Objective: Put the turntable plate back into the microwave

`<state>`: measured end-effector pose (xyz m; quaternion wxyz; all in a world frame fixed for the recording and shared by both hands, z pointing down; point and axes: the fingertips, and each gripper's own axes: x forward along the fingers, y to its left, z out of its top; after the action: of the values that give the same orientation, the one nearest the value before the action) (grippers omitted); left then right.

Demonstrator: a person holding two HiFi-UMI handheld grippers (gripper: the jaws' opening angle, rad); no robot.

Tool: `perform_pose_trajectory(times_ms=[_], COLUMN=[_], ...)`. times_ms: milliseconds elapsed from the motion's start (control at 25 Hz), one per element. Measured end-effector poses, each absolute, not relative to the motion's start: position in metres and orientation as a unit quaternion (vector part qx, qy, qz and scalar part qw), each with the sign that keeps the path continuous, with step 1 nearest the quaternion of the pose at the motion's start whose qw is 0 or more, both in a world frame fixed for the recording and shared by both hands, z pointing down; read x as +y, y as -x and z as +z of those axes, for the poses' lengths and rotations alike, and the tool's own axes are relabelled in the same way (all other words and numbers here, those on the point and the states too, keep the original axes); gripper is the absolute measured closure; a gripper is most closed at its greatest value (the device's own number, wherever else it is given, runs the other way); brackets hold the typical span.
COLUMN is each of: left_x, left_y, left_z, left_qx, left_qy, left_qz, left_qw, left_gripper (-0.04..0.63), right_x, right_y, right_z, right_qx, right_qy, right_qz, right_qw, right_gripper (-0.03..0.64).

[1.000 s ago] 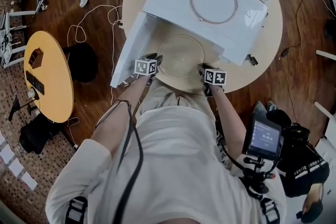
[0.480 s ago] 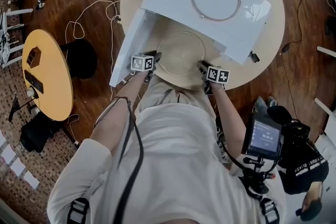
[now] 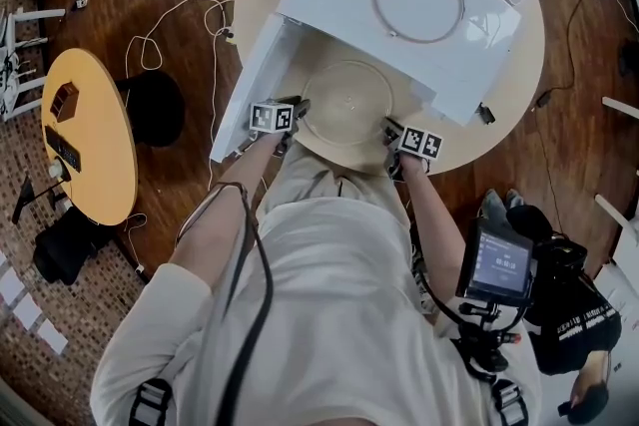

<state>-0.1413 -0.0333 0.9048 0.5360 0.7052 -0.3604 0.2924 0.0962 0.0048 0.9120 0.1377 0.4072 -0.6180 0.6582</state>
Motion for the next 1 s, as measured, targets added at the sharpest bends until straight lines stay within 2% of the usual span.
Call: perform_pose_trajectory(times_ms=[680, 1000], left_x=[0.011, 0.036], left_y=[0.149, 0.137], left_z=[0.902, 0.908], left_qx=[-0.391, -0.403], left_qy=[-0.671, -0.613], left_qz=[0.253, 0.146], left_qw=[0.577, 0.664], left_gripper=[0.471, 0.471], right_x=[0.015, 0.022], right_y=[-0.094, -0.088], right_z=[0.904, 0.889], right_qx=[-0.589, -0.558], right_qy=[-0.396, -0.385], right_qz=[0.699, 0.732], right_qw=[0.09, 0.068], right_gripper=[0.586, 0.586])
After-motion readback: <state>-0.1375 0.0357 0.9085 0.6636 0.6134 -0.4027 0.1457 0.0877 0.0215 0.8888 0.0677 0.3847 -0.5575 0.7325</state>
